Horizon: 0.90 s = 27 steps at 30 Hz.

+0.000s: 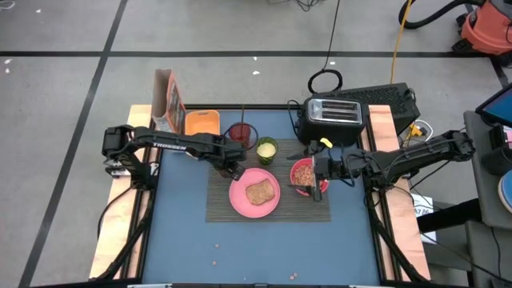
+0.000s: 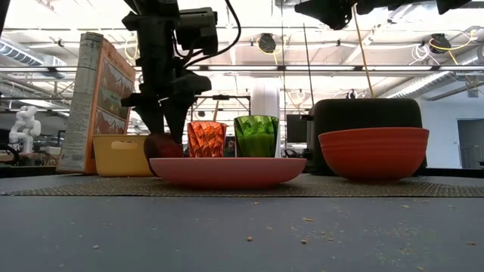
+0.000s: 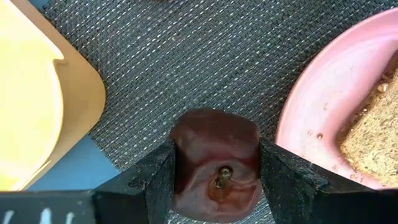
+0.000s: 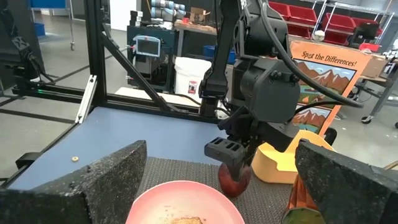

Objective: Arrange a breakfast setting
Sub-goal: Put the apple on the table gray placemat

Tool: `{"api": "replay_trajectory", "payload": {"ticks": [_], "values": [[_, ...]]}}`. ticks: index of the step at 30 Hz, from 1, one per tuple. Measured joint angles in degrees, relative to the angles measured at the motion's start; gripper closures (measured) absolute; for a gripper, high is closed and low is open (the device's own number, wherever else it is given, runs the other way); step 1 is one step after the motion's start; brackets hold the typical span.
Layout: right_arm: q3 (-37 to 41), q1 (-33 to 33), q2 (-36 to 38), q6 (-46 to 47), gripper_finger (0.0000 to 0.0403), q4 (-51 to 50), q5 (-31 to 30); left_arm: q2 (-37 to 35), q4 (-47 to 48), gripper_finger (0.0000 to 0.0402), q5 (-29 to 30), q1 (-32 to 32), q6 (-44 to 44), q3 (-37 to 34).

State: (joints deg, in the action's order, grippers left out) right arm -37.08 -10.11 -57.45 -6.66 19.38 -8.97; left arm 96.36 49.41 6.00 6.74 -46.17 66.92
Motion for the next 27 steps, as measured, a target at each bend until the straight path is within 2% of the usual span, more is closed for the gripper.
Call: {"api": "replay_trajectory", "payload": {"ticks": [10,20,27], "values": [[0.0,0.0,0.0,0.0,0.0008,0.0,0.0,0.0,0.0,0.0192,0.0,0.0,0.0,0.0],[0.0,0.0,0.0,0.0,0.0008,0.0,0.0,0.0,0.0,0.0132,0.0,0.0,0.0,0.0],[0.0,0.0,0.0,0.0,0.0008,-0.1,0.0,0.0,0.0,0.0122,0.0,0.0,0.0,0.0]]}}
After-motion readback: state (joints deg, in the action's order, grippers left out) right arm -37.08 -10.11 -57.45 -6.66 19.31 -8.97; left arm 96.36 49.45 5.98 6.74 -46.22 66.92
